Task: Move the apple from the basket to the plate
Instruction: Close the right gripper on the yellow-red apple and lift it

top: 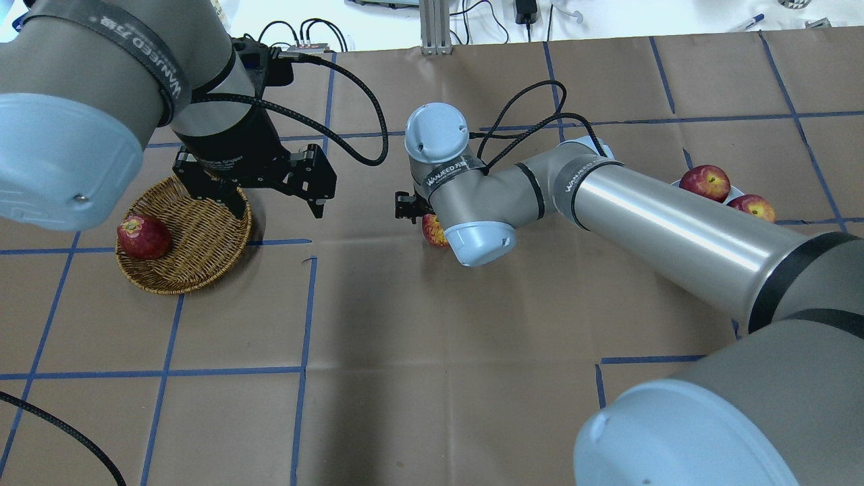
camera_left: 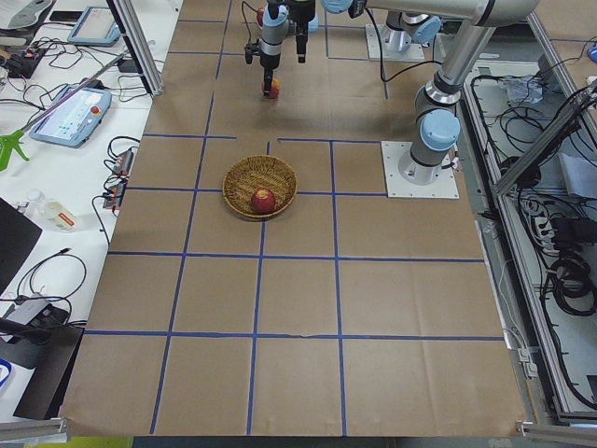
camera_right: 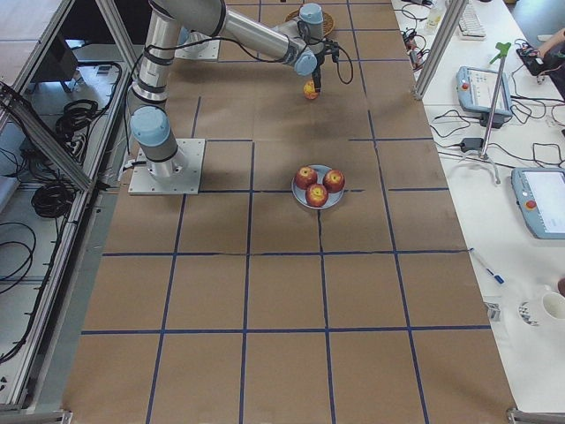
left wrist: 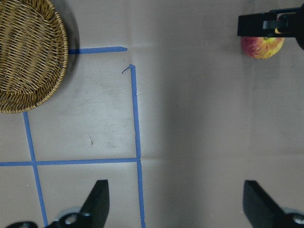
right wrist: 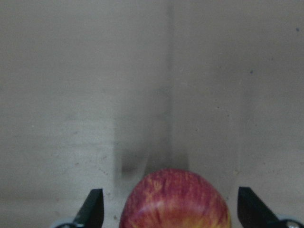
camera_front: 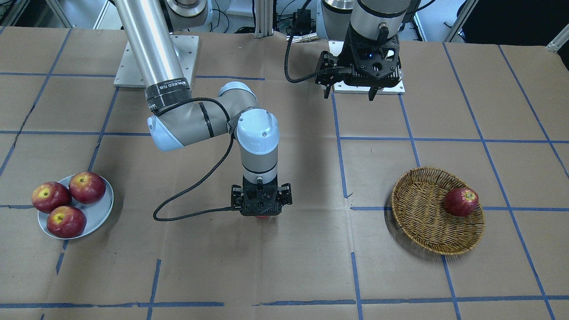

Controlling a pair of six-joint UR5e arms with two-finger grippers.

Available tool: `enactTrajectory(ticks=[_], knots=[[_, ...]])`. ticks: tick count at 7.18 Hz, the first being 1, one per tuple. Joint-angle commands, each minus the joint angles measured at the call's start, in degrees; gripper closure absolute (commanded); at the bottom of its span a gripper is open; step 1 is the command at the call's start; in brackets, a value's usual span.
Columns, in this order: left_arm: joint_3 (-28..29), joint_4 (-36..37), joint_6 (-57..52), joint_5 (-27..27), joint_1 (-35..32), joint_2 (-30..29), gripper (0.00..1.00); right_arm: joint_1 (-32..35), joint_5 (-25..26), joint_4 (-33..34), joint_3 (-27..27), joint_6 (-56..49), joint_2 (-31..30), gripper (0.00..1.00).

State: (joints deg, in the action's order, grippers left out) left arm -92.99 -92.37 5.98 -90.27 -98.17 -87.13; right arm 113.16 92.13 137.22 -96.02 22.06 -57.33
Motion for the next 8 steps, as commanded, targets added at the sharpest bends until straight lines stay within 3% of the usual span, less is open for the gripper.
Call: enactTrajectory(ticks=[1, 3, 6, 8], knots=[[0.0, 0.0, 0.0, 0.0, 0.0, -0.06, 0.01, 0.05, 1.03, -0.8, -0.22, -0.44, 0.12, 0.1], [0.0, 0.0, 0.0, 0.0, 0.0, 0.03, 0.01, 0.57, 1.12, -1.08, -1.45, -0.7, -0.15, 0.35], [0.0, -0.09, 0.0, 0.0, 0.0, 0.03, 0.01, -0.38, 0.95, -3.25, -0.32, -1.06, -4.08, 0.41], [-0.09, -0.09, 0.0, 0.0, 0.0, 0.11, 0.01, -3.01, 1.12, -16.98, 4.58, -3.85, -10.92, 0.41]])
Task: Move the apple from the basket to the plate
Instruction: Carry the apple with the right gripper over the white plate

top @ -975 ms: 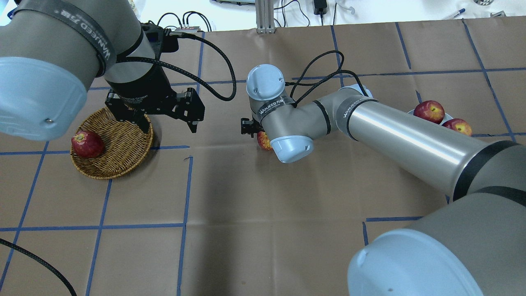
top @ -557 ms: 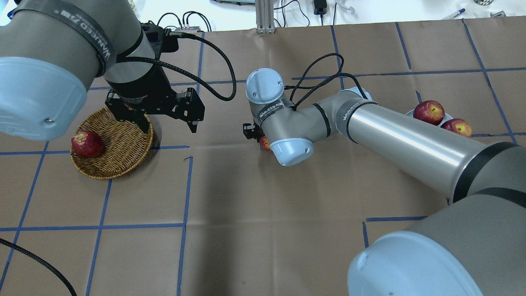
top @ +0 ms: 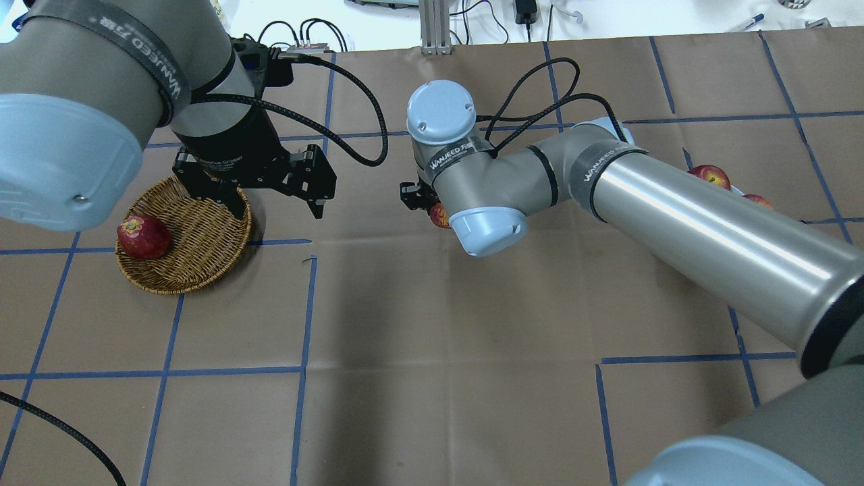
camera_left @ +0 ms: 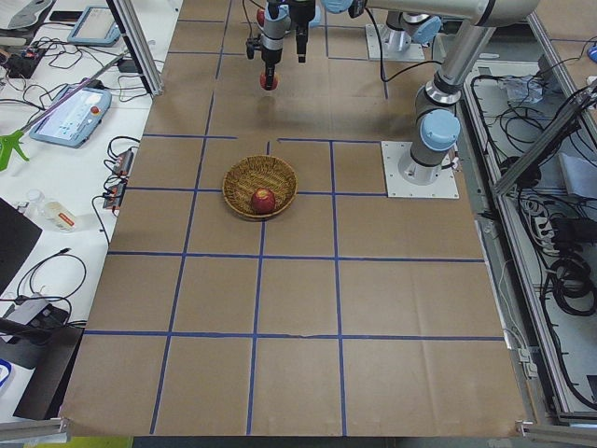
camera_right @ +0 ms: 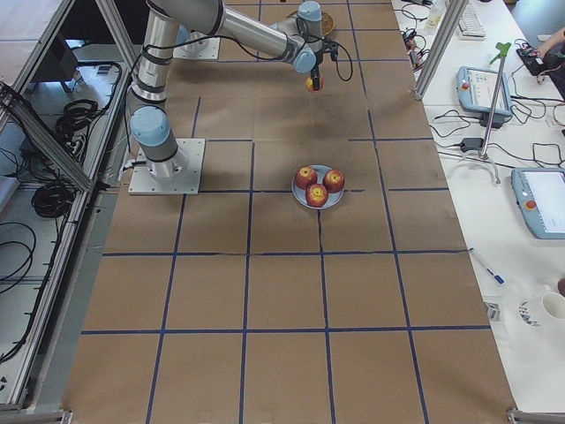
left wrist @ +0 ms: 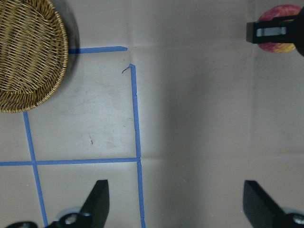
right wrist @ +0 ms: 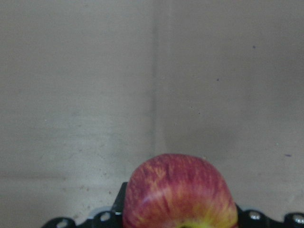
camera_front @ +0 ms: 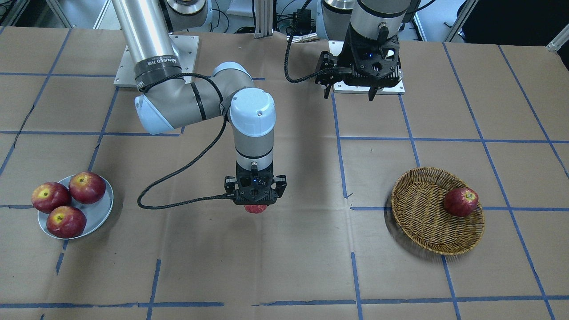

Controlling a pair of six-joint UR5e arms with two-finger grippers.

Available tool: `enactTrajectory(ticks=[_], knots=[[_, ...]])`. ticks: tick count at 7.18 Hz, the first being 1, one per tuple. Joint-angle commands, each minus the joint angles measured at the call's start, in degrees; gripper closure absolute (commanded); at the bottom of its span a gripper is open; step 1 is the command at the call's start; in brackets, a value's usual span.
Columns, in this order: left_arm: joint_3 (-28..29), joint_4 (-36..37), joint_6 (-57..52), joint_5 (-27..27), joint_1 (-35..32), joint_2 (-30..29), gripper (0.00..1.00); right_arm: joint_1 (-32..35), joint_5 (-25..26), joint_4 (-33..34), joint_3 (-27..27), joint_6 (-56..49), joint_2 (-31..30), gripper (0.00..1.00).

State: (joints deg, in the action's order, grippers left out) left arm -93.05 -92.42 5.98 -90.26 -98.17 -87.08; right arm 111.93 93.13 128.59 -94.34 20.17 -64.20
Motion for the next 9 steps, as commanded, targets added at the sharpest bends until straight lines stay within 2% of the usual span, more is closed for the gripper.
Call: enactTrajectory(ticks=[1, 4, 6, 8, 9], knots=[[-0.03, -0.04, 0.0, 0.0, -0.09, -0.02, 0.01, -5.89, 0.04, -17.23, 5.28, -5.89, -8.18, 0.41], [-0.03, 0.05, 0.0, 0.09, -0.09, -0.02, 0.01, -23.19, 0.12, -25.74, 4.52, -30.97, -15.5, 0.41], [-0.03, 0.05, 0.0, 0.09, -0.09, -0.02, 0.01, -34.0, 0.04, -24.62, 1.72, -47.42, -17.01, 0.41], [-0.03, 0.05, 0.0, 0.09, -0.18, -0.02, 0.01, -41.76, -1.1, -23.48, -1.97, -57.57, -17.1, 0.41], [-0.03, 0.05, 0.09, 0.09, -0.18, -0.02, 0.01, -43.88, -1.28, -17.99, -5.12, -62.05, -16.58, 0.41]])
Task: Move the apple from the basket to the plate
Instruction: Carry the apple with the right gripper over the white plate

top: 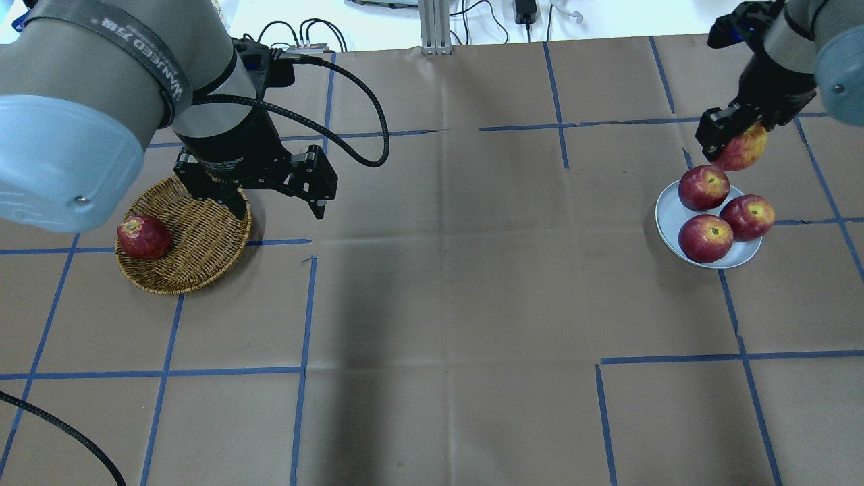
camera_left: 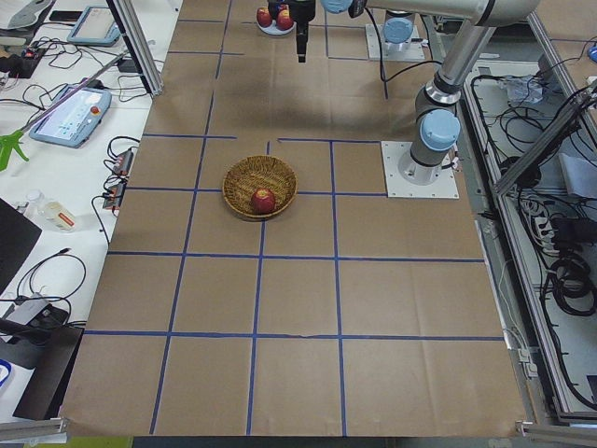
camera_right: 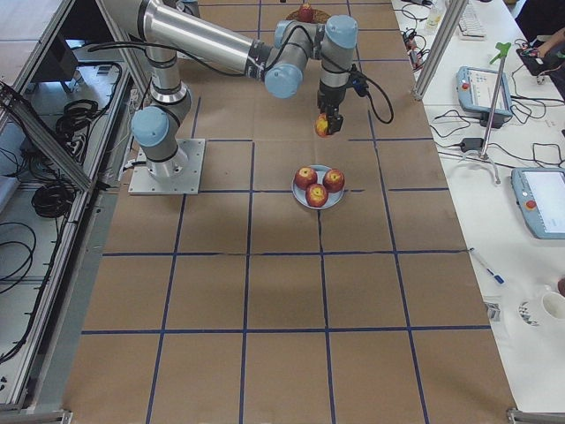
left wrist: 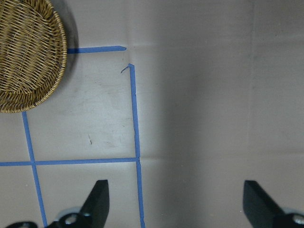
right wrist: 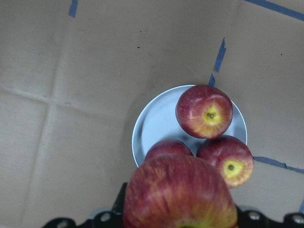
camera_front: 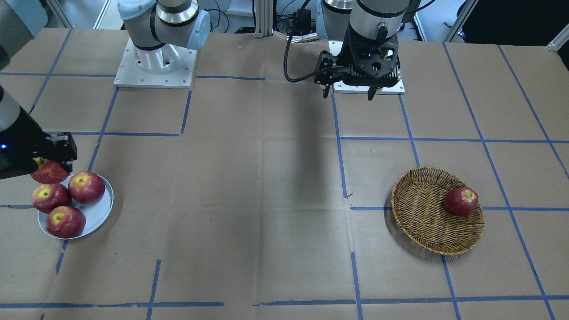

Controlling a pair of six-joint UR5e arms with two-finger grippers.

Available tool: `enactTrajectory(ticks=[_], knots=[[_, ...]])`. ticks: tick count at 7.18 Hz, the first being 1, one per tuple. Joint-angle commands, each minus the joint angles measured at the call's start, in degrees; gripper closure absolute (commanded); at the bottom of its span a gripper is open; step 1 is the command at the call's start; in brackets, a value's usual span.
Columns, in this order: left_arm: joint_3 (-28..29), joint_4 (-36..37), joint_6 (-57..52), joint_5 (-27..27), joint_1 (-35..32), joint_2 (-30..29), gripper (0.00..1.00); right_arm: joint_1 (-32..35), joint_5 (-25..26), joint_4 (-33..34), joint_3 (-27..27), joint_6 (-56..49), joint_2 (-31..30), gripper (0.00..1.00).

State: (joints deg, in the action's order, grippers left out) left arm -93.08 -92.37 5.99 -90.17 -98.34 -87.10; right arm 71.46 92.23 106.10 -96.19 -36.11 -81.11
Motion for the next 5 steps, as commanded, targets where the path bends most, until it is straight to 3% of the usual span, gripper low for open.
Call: enactTrajectory(ticks=[1, 3, 5], knots=[[0.0, 0.0, -0.02, 0.0, -0.01, 0.0, 0.01, -5.09, -1.77, 10.73, -7.3, -7.3, 0.6, 0.41], [0.0, 0.0, 0.07, 0.0, -0.01, 0.0, 0.01, -5.54, -2.4, 19.55, -12.16, -10.37, 1.65, 0.41], [0.0, 0.0, 0.07, 0.0, -0.01, 0.0, 0.01, -5.98, -2.75, 19.76, -12.53, -10.12, 4.11, 0.41]])
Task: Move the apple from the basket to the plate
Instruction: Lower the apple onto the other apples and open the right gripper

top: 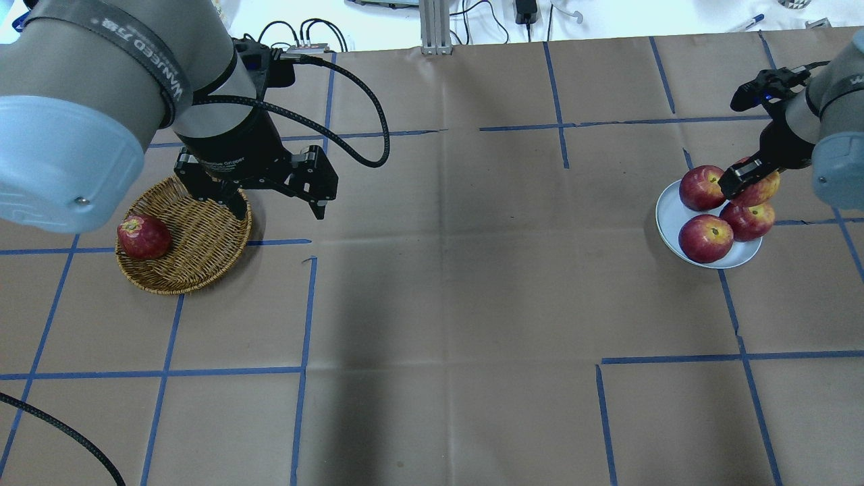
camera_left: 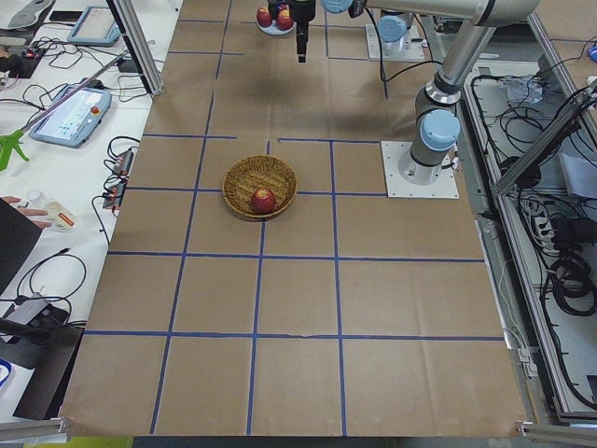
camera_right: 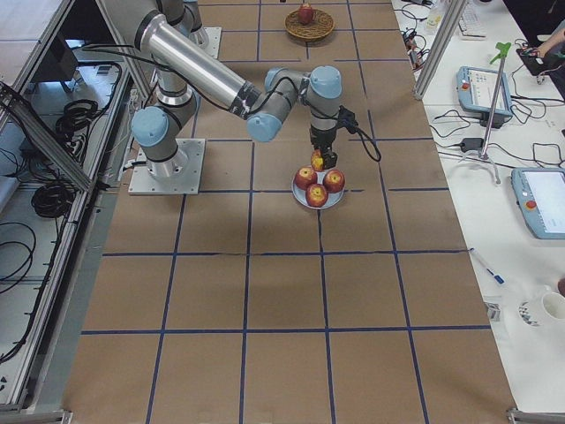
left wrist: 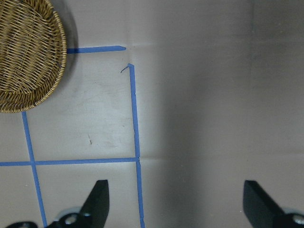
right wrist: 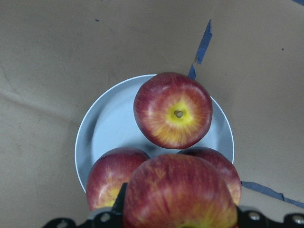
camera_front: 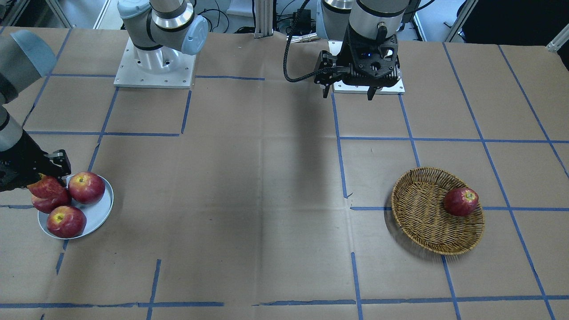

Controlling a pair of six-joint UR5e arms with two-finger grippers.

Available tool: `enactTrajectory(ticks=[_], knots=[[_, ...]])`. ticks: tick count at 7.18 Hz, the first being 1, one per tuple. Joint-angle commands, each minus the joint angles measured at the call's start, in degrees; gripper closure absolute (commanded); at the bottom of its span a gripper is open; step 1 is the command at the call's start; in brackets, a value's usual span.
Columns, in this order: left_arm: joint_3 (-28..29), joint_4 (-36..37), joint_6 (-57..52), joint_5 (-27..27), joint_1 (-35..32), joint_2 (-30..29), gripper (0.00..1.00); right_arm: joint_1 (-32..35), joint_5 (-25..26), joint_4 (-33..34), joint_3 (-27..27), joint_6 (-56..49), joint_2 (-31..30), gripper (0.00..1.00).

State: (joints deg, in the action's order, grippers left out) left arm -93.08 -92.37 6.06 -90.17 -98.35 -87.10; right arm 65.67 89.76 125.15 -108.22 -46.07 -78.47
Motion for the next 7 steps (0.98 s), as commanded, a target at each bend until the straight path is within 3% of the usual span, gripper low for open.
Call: enactTrajectory(ticks=[1, 3, 4, 5, 7], knots=[[0.0, 0.0, 0.0, 0.0, 0.0, 0.0, 0.01, -0.19, -0.28, 0.79, -0.5, -0.07, 2.35, 0.41], [0.0, 0.0, -0.08, 0.0, 0.0, 0.0, 0.01, -0.19, -0.11, 0.88, -0.5, 0.01, 2.97, 0.4], [0.0, 0.0, 0.0, 0.0, 0.0, 0.0, 0.01, -0.19, 0.07, 0.97, -0.5, 0.02, 3.15, 0.24], [0.0, 0.0, 0.0, 0.0, -0.17, 0.0, 0.01, -0.19, 0.59, 0.97, -0.33, 0.19, 3.24, 0.0], [0.0, 0.0, 0.0, 0.0, 0.0, 0.0, 0.01, -0.1, 1.12, 0.62, 0.72, 0.19, 2.63, 0.0]])
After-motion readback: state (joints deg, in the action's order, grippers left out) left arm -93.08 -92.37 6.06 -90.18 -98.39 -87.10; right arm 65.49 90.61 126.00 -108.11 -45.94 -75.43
